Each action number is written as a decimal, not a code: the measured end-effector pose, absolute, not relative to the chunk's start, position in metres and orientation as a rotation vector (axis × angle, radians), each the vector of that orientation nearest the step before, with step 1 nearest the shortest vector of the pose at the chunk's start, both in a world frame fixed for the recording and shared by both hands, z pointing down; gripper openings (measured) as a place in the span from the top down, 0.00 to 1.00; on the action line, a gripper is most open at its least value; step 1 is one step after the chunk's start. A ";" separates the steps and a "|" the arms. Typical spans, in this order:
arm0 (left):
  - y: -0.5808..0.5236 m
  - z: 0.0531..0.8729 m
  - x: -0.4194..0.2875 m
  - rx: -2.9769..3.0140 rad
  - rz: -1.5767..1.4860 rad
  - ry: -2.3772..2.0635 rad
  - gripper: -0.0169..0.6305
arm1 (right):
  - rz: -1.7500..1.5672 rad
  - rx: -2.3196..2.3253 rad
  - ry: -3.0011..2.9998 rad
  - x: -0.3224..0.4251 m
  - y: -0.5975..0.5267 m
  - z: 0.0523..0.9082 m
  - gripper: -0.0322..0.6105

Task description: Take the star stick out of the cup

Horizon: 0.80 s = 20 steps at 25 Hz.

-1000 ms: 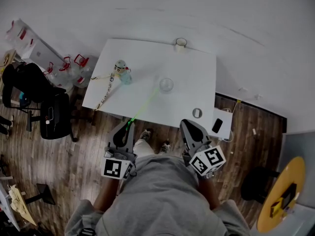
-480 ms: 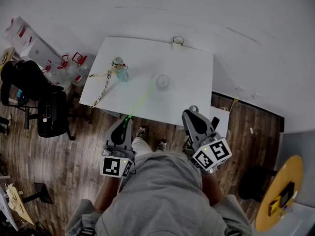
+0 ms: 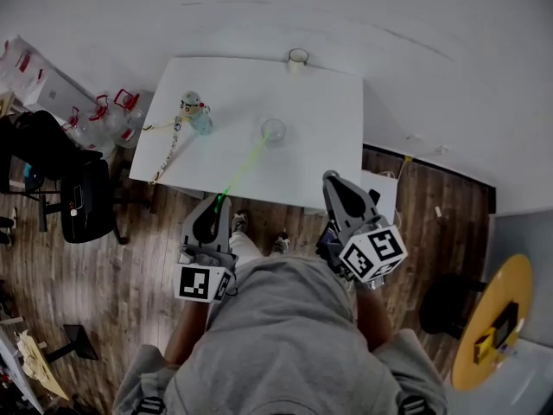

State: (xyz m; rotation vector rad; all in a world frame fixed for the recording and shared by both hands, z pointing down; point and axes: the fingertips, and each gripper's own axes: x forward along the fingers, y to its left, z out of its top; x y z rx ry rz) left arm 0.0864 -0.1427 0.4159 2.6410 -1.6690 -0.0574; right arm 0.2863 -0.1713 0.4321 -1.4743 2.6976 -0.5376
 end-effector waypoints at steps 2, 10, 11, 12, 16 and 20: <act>-0.143 0.419 0.087 2.640 -0.043 -1.665 0.91 | -0.573 -1.527 2.678 0.294 -0.176 0.439 0.89; -0.148 0.422 0.090 2.637 -0.038 -1.665 0.91 | -0.594 -1.527 2.670 0.298 -0.189 0.442 0.89; -0.149 0.421 0.091 2.639 -0.040 -1.664 0.91 | -0.587 -1.522 2.677 0.297 -0.190 0.441 0.89; -0.150 0.421 0.091 2.641 -0.041 -1.664 0.91 | -0.580 -1.516 2.683 0.296 -0.191 0.439 0.89; -0.154 0.421 0.092 2.638 -0.045 -1.665 0.91 | -0.554 -1.497 2.705 0.294 -0.193 0.435 0.89; -0.156 0.421 0.091 2.633 -0.045 -1.671 0.91 | -0.564 -1.489 2.713 0.292 -0.195 0.436 0.89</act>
